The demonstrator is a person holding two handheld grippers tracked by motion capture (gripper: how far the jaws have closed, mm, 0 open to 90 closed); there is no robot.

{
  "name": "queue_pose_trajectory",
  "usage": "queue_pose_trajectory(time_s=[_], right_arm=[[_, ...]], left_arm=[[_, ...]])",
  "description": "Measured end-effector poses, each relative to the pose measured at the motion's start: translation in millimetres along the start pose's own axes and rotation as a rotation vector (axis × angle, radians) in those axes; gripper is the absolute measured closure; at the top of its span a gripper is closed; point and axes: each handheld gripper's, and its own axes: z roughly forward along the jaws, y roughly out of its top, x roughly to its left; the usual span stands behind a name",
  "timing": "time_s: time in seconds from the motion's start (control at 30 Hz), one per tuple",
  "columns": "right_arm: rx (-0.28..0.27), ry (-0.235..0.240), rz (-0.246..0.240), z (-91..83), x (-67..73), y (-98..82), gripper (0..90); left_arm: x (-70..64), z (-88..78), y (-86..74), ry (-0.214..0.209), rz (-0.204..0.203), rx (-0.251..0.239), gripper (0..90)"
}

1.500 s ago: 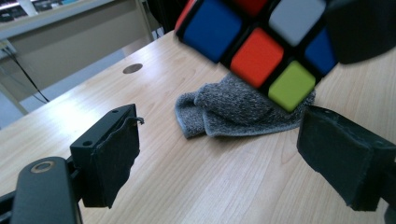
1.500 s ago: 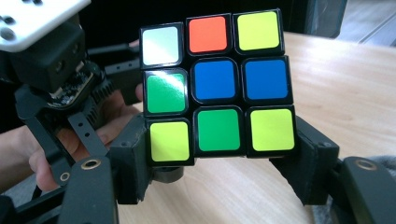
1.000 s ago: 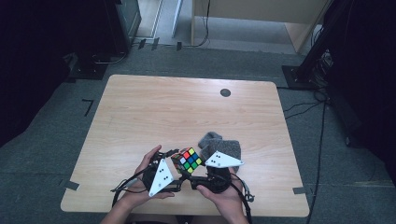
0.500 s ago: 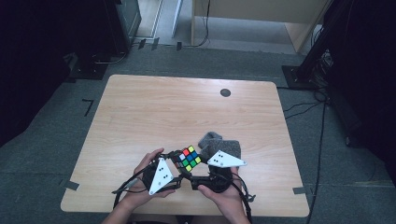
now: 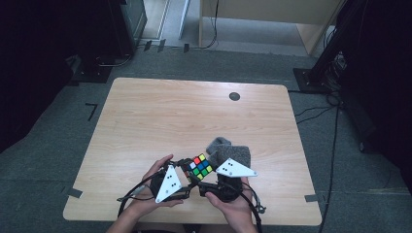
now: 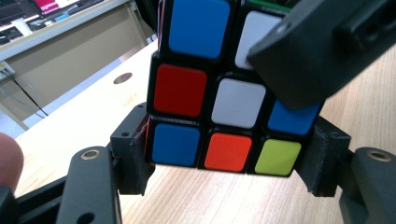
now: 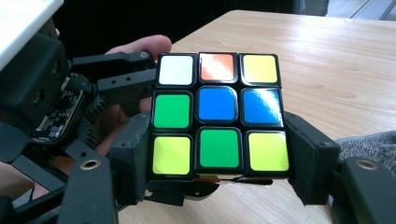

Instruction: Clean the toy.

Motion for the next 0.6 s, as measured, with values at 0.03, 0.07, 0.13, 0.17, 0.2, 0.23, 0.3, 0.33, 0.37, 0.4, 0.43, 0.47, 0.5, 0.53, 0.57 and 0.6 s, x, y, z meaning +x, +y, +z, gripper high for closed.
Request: queue_pose_trajectory(time_s=[0.03, 0.07, 0.13, 0.17, 0.2, 0.23, 0.3, 0.33, 0.37, 0.4, 0.43, 0.47, 0.5, 0.53, 0.57, 0.6], right_arm=[[0.001, 0.004, 0.006, -0.1, -0.6, -0.1, 34.3], [0.002, 0.009, 0.010, 0.3, -1.3, -0.4, 34.3], [-0.001, 0.023, 0.013, 1.6, -3.3, -1.5, 34.1], [-0.004, 0.038, 0.016, 2.0, -4.7, -1.9, 33.7], [-0.012, 0.059, 0.018, 1.8, -6.3, -1.8, 33.1], [-0.023, 0.081, 0.020, 1.1, -8.1, -1.0, 32.0], [-0.038, 0.107, 0.009, -3.3, -11.3, 2.8, 27.5], [-0.049, 0.112, 0.008, -7.0, -13.8, 5.1, 27.0], [-0.068, 0.109, 0.011, -11.1, -17.3, 7.1, 27.2], [-0.083, 0.099, 0.013, -14.2, -20.3, 8.3, 27.5], [-0.105, 0.067, 0.013, -18.6, -26.1, 9.2, 28.5], [-0.114, 0.023, 0.004, -20.7, -31.5, 8.7, 29.7], [-0.108, -0.025, -0.002, -21.6, -37.5, 7.0, 29.9], [-0.097, -0.075, -0.009, -20.5, -44.4, 3.9, 30.5], [-0.075, -0.131, -0.023, -18.1, -51.9, -0.8, 32.2], [-0.042, -0.189, -0.025, -14.1, -59.9, -6.7, 33.5]], left_arm=[[0.1, -0.1, -0.2, -0.001, 0.003, 0.004, 32.3], [-0.2, -0.1, -0.3, 0.002, 0.004, 0.009, 32.3], [-0.9, -1.3, 0.0, 0.009, 0.011, 0.011, 32.9], [-0.2, -2.7, 0.7, 0.007, 0.008, 0.005, 33.1], [1.4, -4.2, 1.4, -0.001, -0.004, -0.005, 33.1], [3.2, -5.3, 1.9, -0.010, -0.016, -0.008, 33.2], [9.0, -6.2, 0.3, 0.002, -0.050, 0.000, 33.5], [12.5, -6.5, -1.8, 0.008, -0.062, 0.008, 33.5], [15.2, -7.0, -3.7, 0.010, -0.072, 0.015, 33.5], [19.5, -8.0, -6.6, 0.017, -0.090, 0.024, 33.5], [22.5, -8.8, -8.3, 0.023, -0.105, 0.028, 33.5], [25.3, -9.7, -9.4, 0.026, -0.120, 0.030, 33.4], [27.6, -10.5, -10.1, 0.028, -0.133, 0.028, 33.4], [29.4, -11.3, -10.4, 0.028, -0.148, 0.024, 33.4], [30.4, -11.8, -10.5, 0.028, -0.159, 0.020, 33.4], [31.0, -12.1, -10.6, 0.029, -0.166, 0.019, 33.4]])
